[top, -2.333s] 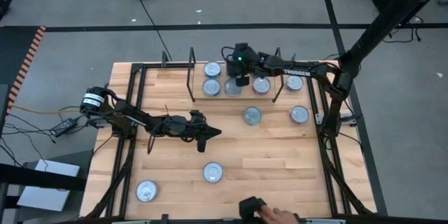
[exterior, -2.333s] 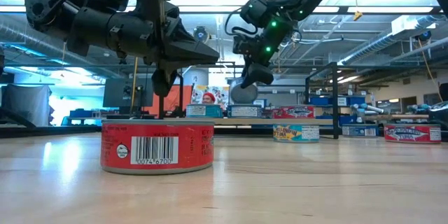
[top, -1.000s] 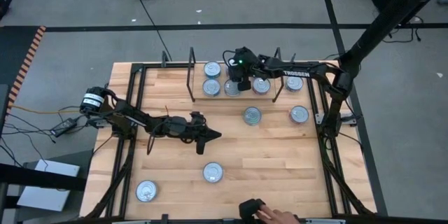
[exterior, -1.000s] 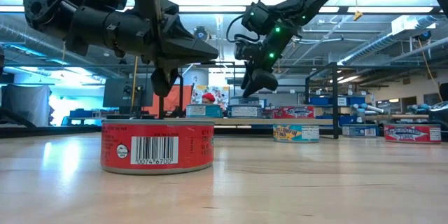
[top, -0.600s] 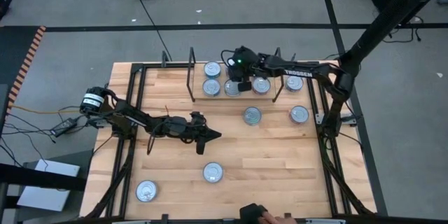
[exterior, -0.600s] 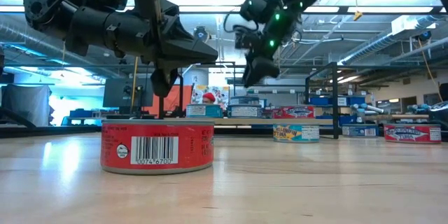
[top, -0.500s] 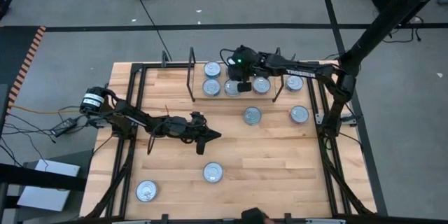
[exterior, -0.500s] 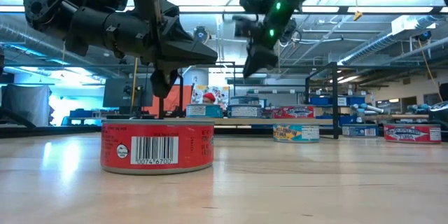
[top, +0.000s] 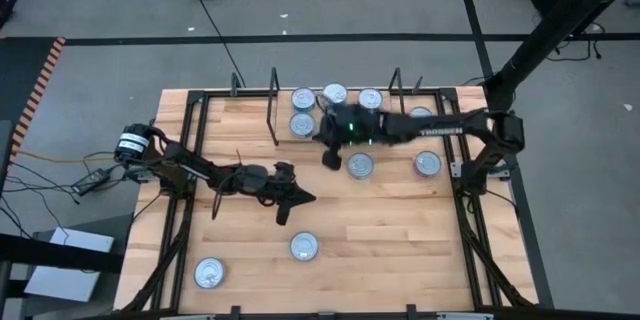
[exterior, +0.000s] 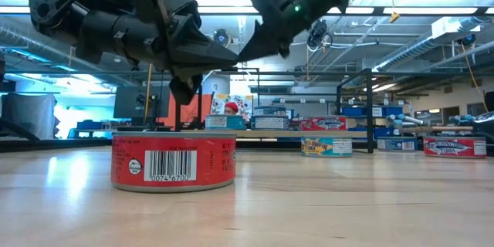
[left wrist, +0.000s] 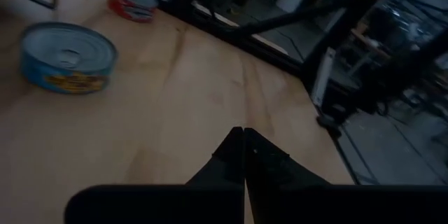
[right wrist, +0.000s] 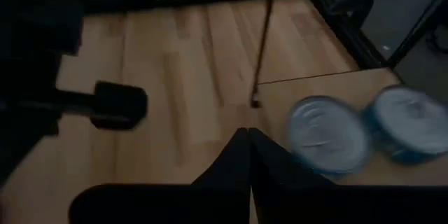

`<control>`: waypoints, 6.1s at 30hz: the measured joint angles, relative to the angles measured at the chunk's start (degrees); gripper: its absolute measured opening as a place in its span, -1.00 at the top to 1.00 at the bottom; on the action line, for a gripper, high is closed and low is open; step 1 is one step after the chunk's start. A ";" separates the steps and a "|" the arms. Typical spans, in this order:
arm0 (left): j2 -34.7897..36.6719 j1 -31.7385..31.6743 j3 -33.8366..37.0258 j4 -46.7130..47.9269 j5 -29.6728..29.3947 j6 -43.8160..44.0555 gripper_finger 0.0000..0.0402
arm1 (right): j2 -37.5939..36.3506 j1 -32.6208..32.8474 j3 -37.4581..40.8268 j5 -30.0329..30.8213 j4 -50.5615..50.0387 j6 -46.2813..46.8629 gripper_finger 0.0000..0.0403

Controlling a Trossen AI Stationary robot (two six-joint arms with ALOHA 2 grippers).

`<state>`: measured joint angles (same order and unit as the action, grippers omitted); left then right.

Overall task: Stack canned seafood by type on shelf
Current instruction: Stack the red tuna can on top of the red tuna can on the shelf

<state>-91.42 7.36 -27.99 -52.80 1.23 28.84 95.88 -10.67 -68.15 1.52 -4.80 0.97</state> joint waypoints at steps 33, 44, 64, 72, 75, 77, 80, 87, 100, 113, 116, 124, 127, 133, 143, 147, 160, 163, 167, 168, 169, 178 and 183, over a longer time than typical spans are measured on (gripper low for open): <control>0.04 -2.87 -2.60 16.78 6.40 -8.85 0.98 | -23.78 24.40 10.09 2.82 -33.81 20.58 0.99; 0.04 -0.95 -15.13 32.60 -6.41 -14.96 0.98 | -36.30 20.91 12.35 0.18 -61.51 26.19 0.98; 0.04 -0.97 -16.52 34.66 -1.22 -17.08 0.98 | -33.01 6.41 29.76 7.47 -57.30 34.03 0.42; 0.04 -0.84 -16.52 36.74 2.58 -18.31 0.98 | -22.80 0.73 29.69 8.92 -54.50 32.06 0.38; 0.02 -0.82 -16.52 37.40 2.58 -18.31 0.98 | -19.62 -0.79 29.69 8.96 -53.26 30.85 0.38; 0.02 -0.82 -16.52 37.84 2.56 -18.27 0.98 | -18.13 -1.51 29.58 9.17 -53.16 30.37 0.37; 0.02 -0.82 -16.52 37.70 2.56 -18.21 0.98 | -16.93 -2.20 29.47 9.61 -53.46 29.61 0.38; 0.02 -0.82 -16.52 37.34 1.64 -16.44 0.98 | -17.03 -1.69 29.46 7.40 -52.91 29.45 0.60; 0.02 -0.75 -16.50 36.33 -0.59 -16.54 0.98 | -20.84 6.24 25.53 -9.17 -47.49 34.21 0.97; 0.02 -0.54 -16.50 35.45 4.47 -18.52 0.98 | -19.75 17.19 21.98 -15.28 -13.09 52.55 0.99; 0.02 -0.24 -16.50 35.54 4.51 -19.55 0.96 | -18.00 17.95 21.96 -14.09 -11.77 54.24 0.99; 0.02 1.15 -16.48 35.58 4.56 -19.10 0.84 | -11.58 17.72 21.89 -18.32 -10.57 55.02 0.99; 0.02 1.72 -16.48 35.49 4.24 -17.78 0.83 | -10.47 17.31 21.96 -21.10 -9.80 55.53 0.99; 0.02 2.31 -16.48 32.45 3.56 -14.08 0.83 | -12.23 16.44 21.94 -28.28 -4.59 56.21 0.99; 0.02 2.53 -16.48 29.81 -0.97 -11.52 0.83 | -13.71 17.00 21.91 -27.25 -6.63 44.18 0.93; -0.02 2.36 -16.48 29.91 -1.77 -10.54 0.89 | -15.70 21.49 21.09 -19.21 -9.42 41.37 0.93; -12.17 -6.68 -16.46 14.77 9.07 -12.07 0.99 | -11.67 39.82 20.80 6.62 -15.00 49.89 0.98; -16.22 -6.94 -16.56 9.28 9.84 -12.06 0.99 | -8.27 41.08 20.80 6.58 -15.39 49.43 0.98; -19.92 -6.94 -19.43 8.66 9.85 -11.93 0.99 | -3.37 42.29 20.80 6.37 -15.52 47.10 0.98; -20.81 -6.92 -20.46 8.57 9.82 -11.93 0.99 | -2.31 42.42 20.80 6.58 -15.53 46.55 0.98; -21.60 -6.87 -21.37 9.17 9.82 -11.95 0.99 | -1.40 42.48 20.84 6.90 -15.44 46.17 0.98; -27.54 -6.87 -32.48 19.88 5.49 -15.91 1.00 | 0.37 40.58 20.82 10.29 -13.46 45.79 0.98; -29.55 -6.82 -34.18 20.93 5.47 -16.61 1.00 | 0.09 38.57 20.58 11.11 -11.93 45.77 0.98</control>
<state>-120.97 0.55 -62.17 -31.86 6.70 12.23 95.96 27.90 -47.57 12.63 -16.72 46.74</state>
